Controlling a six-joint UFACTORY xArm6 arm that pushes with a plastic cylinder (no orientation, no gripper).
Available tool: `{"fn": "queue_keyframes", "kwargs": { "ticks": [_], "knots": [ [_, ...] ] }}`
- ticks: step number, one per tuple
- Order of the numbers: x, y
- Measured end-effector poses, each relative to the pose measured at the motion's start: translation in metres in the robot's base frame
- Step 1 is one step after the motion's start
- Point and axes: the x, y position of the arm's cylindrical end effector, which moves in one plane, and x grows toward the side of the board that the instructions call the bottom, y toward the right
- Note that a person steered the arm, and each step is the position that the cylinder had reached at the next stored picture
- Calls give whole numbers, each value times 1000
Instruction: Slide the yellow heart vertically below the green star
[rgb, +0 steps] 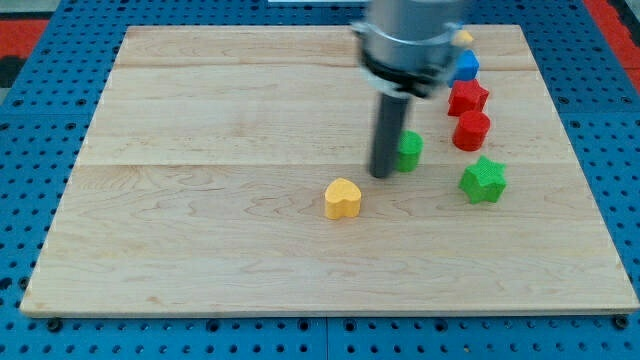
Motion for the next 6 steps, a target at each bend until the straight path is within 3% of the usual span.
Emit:
{"fn": "queue_keyframes", "kwargs": {
  "ticks": [1,2,3,4,5,6],
  "knots": [
    [-6,-98],
    [42,-69],
    [94,43],
    [107,107],
    [93,54],
    [86,88]
  ]
}}
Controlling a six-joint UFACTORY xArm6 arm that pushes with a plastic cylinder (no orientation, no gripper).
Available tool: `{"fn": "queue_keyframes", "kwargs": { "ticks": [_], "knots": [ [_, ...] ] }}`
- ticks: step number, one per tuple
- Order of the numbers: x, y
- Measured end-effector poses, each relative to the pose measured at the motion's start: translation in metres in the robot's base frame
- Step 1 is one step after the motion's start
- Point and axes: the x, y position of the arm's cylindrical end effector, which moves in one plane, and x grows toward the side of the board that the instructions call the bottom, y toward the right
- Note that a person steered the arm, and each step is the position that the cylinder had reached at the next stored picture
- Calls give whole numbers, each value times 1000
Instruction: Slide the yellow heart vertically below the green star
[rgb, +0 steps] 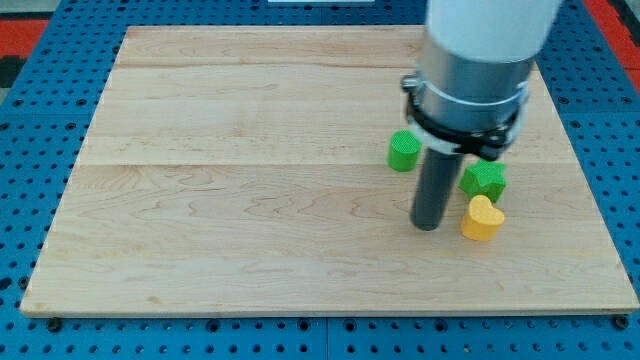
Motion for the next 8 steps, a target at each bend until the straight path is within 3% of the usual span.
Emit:
{"fn": "queue_keyframes", "kwargs": {
  "ticks": [1,3,4,5,6,7,8],
  "knots": [
    [-4,35],
    [-34,40],
    [-33,54],
    [5,71],
    [1,91],
    [-9,179],
    [-92,170]
  ]
}}
